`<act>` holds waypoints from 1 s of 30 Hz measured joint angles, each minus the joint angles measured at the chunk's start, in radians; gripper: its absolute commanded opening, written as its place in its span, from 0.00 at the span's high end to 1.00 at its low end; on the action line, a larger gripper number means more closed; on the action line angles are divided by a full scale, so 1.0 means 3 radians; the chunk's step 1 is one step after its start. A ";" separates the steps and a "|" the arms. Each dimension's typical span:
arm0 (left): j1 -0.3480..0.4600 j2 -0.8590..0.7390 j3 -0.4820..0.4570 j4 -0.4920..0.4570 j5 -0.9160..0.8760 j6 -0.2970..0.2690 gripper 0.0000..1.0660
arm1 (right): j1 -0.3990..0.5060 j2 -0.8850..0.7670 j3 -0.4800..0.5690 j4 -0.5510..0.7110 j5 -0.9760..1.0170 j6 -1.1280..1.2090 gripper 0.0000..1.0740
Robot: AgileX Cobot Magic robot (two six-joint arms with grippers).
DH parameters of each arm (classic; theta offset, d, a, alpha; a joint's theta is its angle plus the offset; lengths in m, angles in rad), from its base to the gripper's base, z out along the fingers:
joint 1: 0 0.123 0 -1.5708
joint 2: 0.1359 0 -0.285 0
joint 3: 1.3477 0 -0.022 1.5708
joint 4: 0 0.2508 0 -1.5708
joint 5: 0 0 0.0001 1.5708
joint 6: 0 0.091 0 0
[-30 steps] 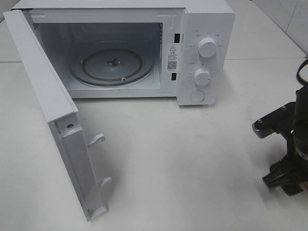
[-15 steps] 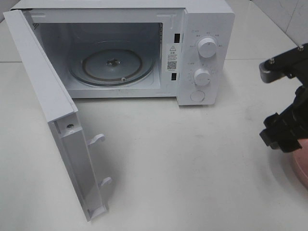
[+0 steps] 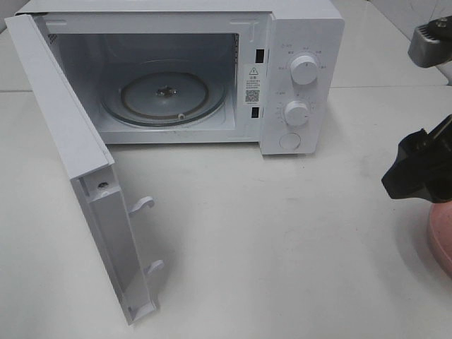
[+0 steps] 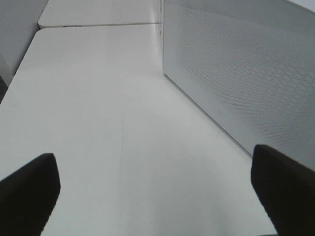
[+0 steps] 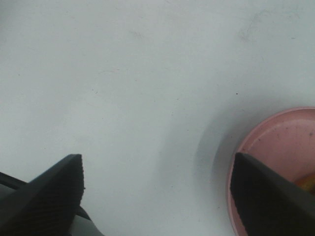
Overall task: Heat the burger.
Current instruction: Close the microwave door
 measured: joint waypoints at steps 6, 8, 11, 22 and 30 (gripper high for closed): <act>0.0000 0.0000 0.0000 0.0000 0.0000 0.0000 0.06 | 0.0000 -0.0207 0.0000 0.0000 0.0180 -0.0043 0.29; 0.0000 0.0000 0.0000 0.0000 0.0000 0.0000 0.06 | 0.0000 -0.0277 0.0000 0.0000 0.0243 -0.0050 0.29; 0.0000 0.0000 0.0000 0.0000 0.0000 0.0000 0.06 | 0.0000 -0.0367 0.0000 0.0000 0.0347 -0.0050 0.29; 0.0000 0.0000 0.0000 0.0000 0.0000 0.0000 0.06 | -0.0023 -0.1230 0.0293 0.0007 0.0600 -0.0050 0.29; 0.0000 0.0000 0.0000 0.0000 0.0000 0.0000 0.06 | -0.0500 -0.2097 0.0517 0.0017 0.0640 -0.0050 0.29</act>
